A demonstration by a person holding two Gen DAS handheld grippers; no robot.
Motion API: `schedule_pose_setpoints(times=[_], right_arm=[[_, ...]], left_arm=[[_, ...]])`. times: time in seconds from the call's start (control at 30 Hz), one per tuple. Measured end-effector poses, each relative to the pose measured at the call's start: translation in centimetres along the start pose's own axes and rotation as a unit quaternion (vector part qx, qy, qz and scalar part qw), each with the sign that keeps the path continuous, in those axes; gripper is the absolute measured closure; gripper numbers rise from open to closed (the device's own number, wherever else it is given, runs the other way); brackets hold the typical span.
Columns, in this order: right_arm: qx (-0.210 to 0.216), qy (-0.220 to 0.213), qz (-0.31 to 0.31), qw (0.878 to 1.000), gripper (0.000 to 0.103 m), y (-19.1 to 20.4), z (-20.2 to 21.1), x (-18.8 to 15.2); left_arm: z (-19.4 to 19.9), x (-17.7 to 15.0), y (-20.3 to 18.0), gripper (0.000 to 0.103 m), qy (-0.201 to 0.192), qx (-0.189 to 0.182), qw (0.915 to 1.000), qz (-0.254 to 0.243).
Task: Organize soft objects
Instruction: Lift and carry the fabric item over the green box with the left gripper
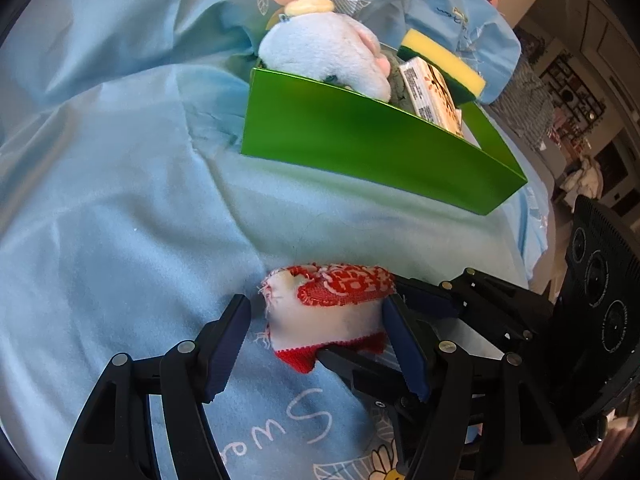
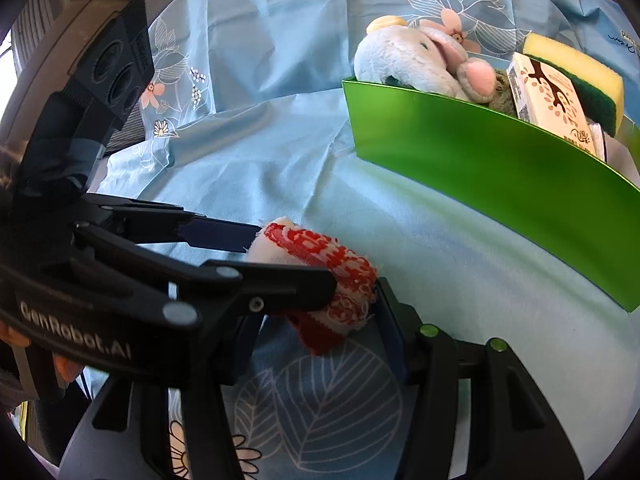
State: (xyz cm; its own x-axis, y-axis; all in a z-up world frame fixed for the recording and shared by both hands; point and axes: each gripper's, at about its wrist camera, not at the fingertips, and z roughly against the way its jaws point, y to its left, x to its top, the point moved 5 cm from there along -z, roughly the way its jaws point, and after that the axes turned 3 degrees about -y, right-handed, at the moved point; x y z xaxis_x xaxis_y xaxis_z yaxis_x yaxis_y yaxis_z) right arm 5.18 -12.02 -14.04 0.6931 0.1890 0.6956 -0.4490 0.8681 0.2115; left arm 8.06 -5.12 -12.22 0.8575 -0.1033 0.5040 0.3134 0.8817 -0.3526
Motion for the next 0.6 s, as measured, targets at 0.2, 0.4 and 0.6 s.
schedule_pose_setpoints(times=[0.2,0.4,0.6], right_arm=[[0.001,-0.001,-0.004,1.0,0.051,0.0,0.1,0.0],[0.006,-0.01,-0.017,1.0,0.052,-0.3,1.0,0.1],[0.011,-0.027,-0.014,0.999,0.052,0.0,2.6,0.5]], left_arm=[[-0.3,0.2,-1.3,0.043,-0.003,0.014,0.9998,-0.015],[0.6,0.3,-2.8,0.043,-0.014,0.035,0.9986,-0.039],[1.9,0.3,-4.4,0.043,-0.033,0.055,0.9962,-0.059]])
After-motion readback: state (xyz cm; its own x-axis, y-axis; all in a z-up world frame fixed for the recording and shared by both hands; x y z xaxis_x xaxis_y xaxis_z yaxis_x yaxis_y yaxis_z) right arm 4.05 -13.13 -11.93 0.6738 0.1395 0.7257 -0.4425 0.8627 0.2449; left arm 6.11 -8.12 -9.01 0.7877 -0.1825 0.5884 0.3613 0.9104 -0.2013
